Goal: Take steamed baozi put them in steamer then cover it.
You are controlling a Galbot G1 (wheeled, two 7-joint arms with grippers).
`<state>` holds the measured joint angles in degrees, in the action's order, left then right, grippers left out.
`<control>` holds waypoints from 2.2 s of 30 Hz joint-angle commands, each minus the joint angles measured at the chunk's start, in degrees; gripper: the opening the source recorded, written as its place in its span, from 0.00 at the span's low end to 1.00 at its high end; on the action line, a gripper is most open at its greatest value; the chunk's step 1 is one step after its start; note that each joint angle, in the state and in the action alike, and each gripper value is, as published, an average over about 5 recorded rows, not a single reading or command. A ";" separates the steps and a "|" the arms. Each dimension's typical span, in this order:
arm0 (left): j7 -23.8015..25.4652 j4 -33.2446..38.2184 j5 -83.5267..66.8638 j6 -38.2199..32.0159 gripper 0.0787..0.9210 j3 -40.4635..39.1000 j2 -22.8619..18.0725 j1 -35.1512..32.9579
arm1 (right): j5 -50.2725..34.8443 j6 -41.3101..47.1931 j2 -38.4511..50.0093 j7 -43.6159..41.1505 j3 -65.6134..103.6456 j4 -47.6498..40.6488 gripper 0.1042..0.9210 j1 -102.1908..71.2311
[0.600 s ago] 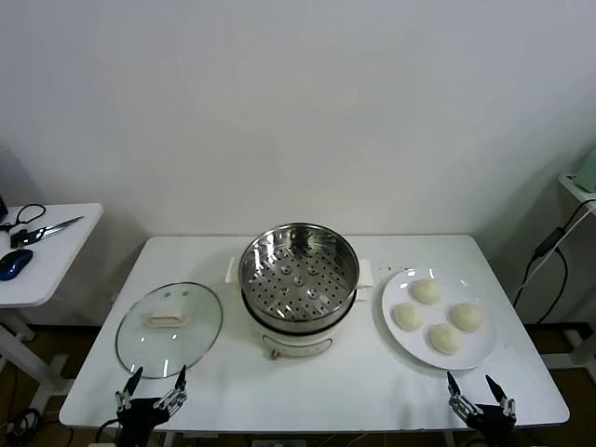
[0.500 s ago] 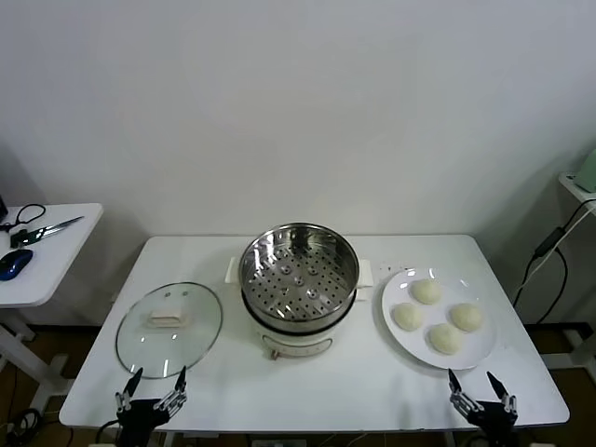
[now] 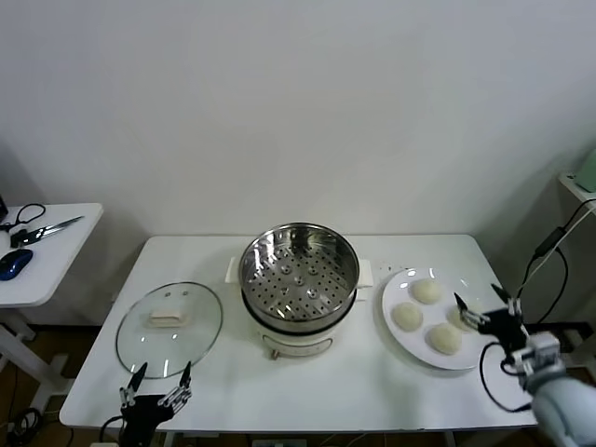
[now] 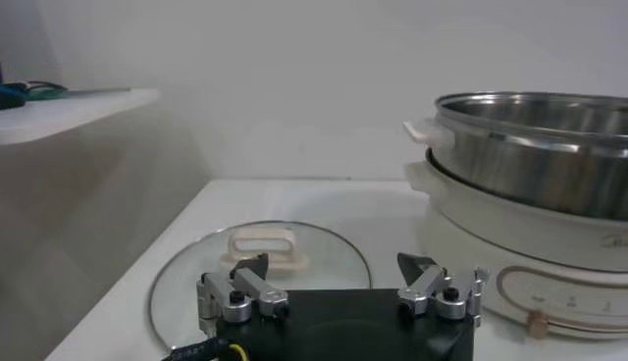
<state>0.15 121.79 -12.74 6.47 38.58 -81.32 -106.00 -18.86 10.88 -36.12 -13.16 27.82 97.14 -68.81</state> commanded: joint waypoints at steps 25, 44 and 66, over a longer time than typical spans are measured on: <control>0.06 0.48 2.38 -1.33 0.88 -1.66 -0.94 -1.02 | 12.63 -13.32 -10.82 -53.64 -95.96 -48.77 0.88 88.03; -0.02 1.05 2.39 -1.93 0.88 -2.06 -1.34 -1.41 | 25.27 -12.48 -19.29 -46.33 -77.04 -60.50 0.86 71.78; -0.64 2.23 2.60 -2.45 0.88 -2.27 -1.16 -2.13 | 2.48 -20.13 -16.53 -50.62 -104.30 -43.02 0.56 107.78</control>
<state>-0.43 123.87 -10.08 4.17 36.38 -82.70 -108.06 -3.30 -3.78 -53.18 -61.25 -58.57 44.86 16.01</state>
